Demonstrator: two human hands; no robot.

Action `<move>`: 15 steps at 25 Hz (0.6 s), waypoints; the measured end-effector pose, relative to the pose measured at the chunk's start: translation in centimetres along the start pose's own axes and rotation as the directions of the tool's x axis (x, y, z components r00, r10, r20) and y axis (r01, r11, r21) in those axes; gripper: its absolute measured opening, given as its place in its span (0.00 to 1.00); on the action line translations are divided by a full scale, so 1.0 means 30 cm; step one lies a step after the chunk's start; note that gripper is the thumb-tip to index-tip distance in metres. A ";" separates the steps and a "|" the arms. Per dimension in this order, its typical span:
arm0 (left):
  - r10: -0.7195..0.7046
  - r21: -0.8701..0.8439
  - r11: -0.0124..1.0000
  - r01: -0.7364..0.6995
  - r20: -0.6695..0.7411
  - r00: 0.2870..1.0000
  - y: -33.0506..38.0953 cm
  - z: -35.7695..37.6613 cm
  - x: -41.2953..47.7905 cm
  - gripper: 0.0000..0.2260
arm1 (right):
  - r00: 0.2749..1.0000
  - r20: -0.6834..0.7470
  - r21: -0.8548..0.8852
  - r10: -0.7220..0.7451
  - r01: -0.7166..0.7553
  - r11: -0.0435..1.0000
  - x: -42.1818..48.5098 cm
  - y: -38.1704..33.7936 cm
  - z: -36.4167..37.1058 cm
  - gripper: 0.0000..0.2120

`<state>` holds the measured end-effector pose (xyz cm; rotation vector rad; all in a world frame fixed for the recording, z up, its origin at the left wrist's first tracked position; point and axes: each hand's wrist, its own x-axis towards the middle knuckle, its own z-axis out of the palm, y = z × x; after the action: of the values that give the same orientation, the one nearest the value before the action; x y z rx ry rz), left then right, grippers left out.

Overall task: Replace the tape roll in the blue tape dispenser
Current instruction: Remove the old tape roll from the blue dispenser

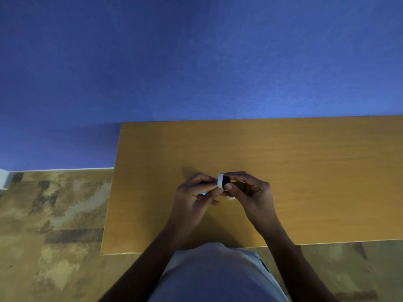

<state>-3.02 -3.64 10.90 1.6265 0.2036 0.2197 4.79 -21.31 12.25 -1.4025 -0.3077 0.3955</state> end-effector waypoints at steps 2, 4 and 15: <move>-0.018 -0.012 1.000 0.018 -0.012 1.000 0.004 -0.003 0.002 0.08 | 0.999 -0.021 0.040 0.036 -0.035 0.999 -0.005 0.006 0.001 0.11; -0.046 -0.026 0.999 0.044 -0.075 0.996 0.003 0.002 0.003 0.08 | 0.996 -0.047 0.056 0.079 -0.077 0.995 -0.013 0.016 0.003 0.10; 0.101 0.200 0.974 -0.107 0.039 0.994 -0.023 0.008 0.028 0.27 | 0.991 -0.026 0.084 0.131 -0.129 0.988 -0.013 0.043 -0.029 0.11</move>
<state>-2.14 -3.59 10.22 1.8431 0.1217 0.2621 4.70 -22.10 10.85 -1.3506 -0.1731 0.4877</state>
